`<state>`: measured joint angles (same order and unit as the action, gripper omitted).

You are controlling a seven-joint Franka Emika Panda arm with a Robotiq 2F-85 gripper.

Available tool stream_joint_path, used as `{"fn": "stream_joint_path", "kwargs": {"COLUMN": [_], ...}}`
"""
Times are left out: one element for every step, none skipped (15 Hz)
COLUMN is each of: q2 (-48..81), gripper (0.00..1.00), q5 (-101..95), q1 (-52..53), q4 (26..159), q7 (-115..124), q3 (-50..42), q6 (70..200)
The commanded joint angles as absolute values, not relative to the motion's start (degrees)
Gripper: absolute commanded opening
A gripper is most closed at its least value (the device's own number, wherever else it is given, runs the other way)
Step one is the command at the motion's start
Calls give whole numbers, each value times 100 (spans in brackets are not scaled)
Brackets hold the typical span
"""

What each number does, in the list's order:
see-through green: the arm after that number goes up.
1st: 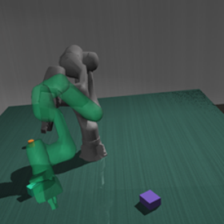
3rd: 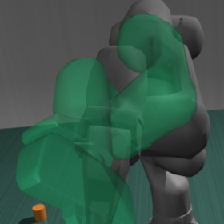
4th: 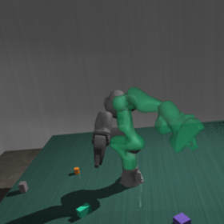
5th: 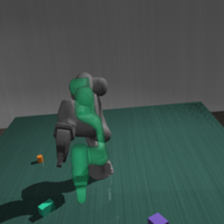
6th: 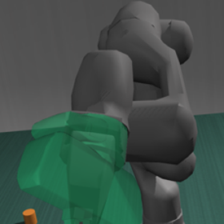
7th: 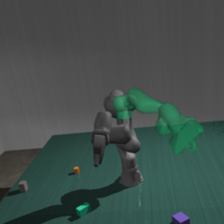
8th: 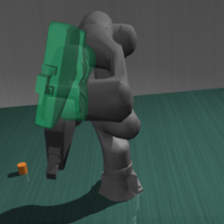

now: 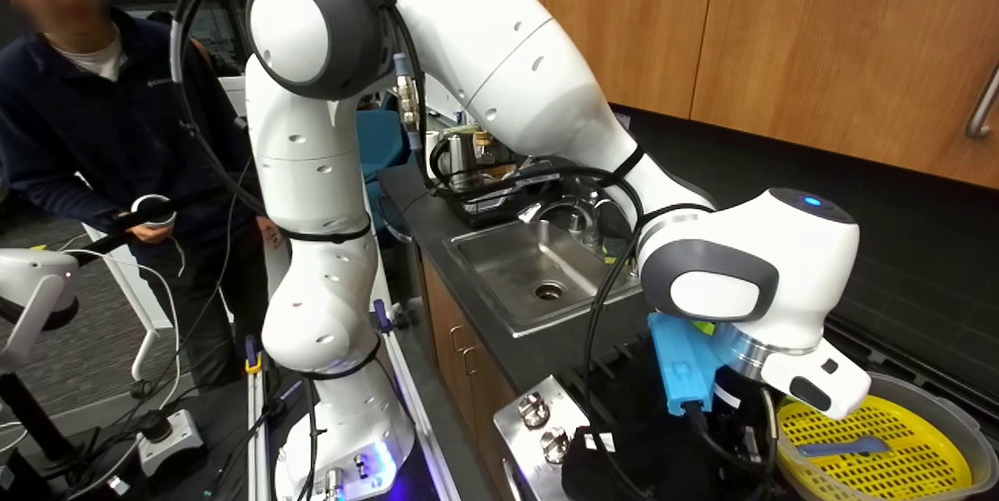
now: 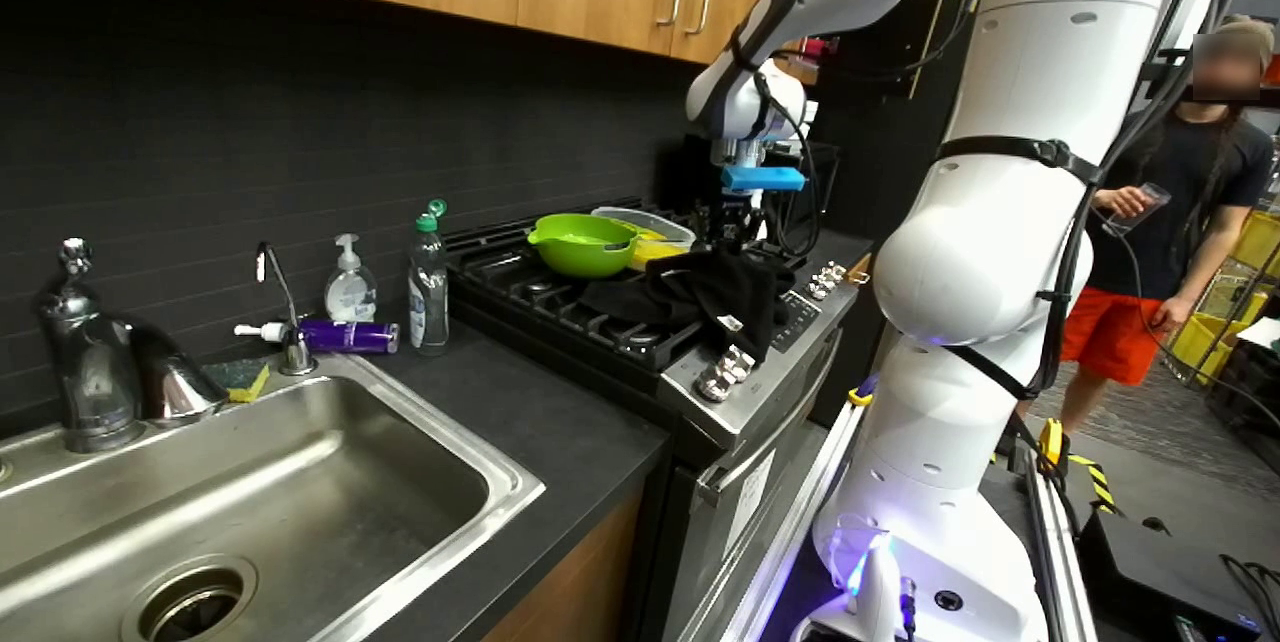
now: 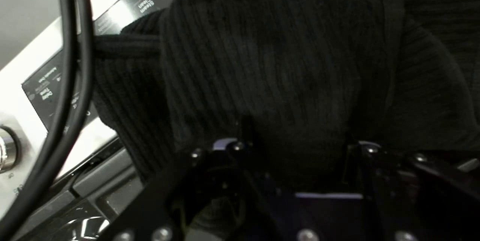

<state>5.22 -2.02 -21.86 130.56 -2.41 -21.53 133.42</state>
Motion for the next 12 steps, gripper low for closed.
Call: {"fn": "stream_joint_path", "kwargs": {"q2": [497, 476, 428, 391, 344, 305, 278, 251, 225, 201, 181, 157], "gripper": [23, 15, 8, 1, 0, 0, 1, 1, 2, 2, 2, 2], "q5": [-301, -376, -382, -431, -434, -468, -477, -489, -491, -492, -478, -463], "q1": [-2183, -2180, -2187, -2184, -2182, -2175, -2168, -2157, -2148, -2131, -2114, -2096], "q4": [13063, 13055, 13031, 12997, 12964, 12927, 12869, 12811, 12756, 12683, 12627, 12580], "q7": [-214, -172, -188, -160, -176, -182, -213, -236, -255, -267, -284, -300], "q3": [-2165, -2175, -2180, -2187, -2184, -2179, -2168, -2156, -2141, -2119, -2098, -2080], "q6": [13301, 13307, 13270, 13236, 13225, 13230, 13224, 13224, 13228, 13221, 13219, 13226]}}
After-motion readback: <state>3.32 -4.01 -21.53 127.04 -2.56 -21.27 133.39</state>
